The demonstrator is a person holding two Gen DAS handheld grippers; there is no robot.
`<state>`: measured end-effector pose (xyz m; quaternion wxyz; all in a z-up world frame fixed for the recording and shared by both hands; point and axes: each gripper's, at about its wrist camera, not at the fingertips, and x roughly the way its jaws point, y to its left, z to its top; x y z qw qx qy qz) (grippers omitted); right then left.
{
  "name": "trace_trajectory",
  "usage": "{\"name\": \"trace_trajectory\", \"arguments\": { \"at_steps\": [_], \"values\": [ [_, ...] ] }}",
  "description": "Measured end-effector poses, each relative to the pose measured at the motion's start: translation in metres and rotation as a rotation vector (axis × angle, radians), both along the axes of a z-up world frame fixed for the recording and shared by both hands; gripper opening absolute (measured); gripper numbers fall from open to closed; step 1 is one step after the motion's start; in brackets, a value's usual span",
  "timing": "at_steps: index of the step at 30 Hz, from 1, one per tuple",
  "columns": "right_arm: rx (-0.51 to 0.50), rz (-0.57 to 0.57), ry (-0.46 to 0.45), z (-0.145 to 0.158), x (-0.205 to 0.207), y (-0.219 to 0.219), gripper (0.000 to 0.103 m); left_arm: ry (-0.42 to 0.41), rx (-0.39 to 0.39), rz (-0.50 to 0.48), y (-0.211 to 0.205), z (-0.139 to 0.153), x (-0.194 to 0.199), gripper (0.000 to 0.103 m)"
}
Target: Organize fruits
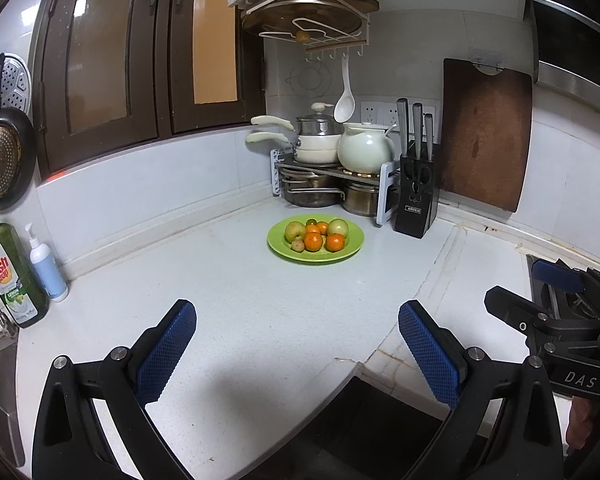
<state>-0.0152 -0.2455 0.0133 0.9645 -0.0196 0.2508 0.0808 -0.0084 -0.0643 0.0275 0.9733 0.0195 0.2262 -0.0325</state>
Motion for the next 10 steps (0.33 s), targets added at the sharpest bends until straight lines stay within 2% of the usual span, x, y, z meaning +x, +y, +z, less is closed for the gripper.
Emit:
{"name": "trace_trajectory", "arguments": {
  "at_steps": [10],
  "values": [
    [0.0, 0.001, -0.001, 0.0025, -0.0014, -0.0009, 0.086, 0.001, -0.002, -0.003, -0.0003, 0.0009, -0.0011, 0.103]
  ]
}}
